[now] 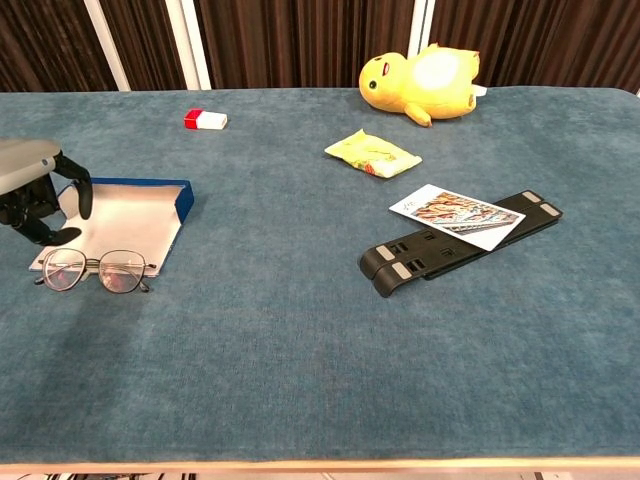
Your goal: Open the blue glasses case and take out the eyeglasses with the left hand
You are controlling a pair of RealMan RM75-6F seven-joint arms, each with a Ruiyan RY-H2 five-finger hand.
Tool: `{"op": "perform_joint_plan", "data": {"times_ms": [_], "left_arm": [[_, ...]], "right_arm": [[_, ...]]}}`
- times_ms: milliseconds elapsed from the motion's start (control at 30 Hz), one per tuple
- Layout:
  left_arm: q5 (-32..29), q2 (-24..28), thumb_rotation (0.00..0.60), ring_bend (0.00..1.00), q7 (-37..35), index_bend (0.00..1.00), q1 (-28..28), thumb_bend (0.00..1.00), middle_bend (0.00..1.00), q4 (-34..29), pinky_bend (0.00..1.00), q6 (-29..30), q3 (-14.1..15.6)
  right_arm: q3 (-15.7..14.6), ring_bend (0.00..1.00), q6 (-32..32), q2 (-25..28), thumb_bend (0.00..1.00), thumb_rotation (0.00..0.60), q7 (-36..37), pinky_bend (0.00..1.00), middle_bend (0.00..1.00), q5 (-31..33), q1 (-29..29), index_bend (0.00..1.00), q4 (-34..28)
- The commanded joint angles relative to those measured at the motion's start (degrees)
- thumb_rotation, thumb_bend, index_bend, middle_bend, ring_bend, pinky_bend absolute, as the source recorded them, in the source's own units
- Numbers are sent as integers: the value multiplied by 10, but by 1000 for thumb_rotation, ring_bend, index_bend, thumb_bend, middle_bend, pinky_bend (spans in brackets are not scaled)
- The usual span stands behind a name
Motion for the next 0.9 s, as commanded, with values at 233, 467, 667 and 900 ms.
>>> {"op": "perform_joint_plan", "data": {"times_ms": [233, 467, 667, 900], "left_arm": [[-11, -20, 600, 923, 4, 530, 1, 366, 1000, 13, 967, -11, 0], [-11, -30, 600, 923, 11, 530, 0, 366, 1000, 6, 967, -14, 2], [-5, -21, 600, 923, 16, 528, 6, 366, 1000, -16, 967, -7, 5], [-8, -18, 600, 923, 18, 526, 9, 366, 1000, -18, 967, -8, 7]], "right_arm": [[0, 0, 0, 1, 158, 600, 2, 200, 0, 0, 0, 0, 0], [0, 0, 0, 1, 159, 600, 2, 200, 0, 0, 0, 0, 0], [0, 0, -1, 1, 159, 600, 2, 200, 0, 0, 0, 0, 0], [-1, 0, 0, 1, 159, 600, 2, 200, 0, -1, 0, 0, 0]]}}
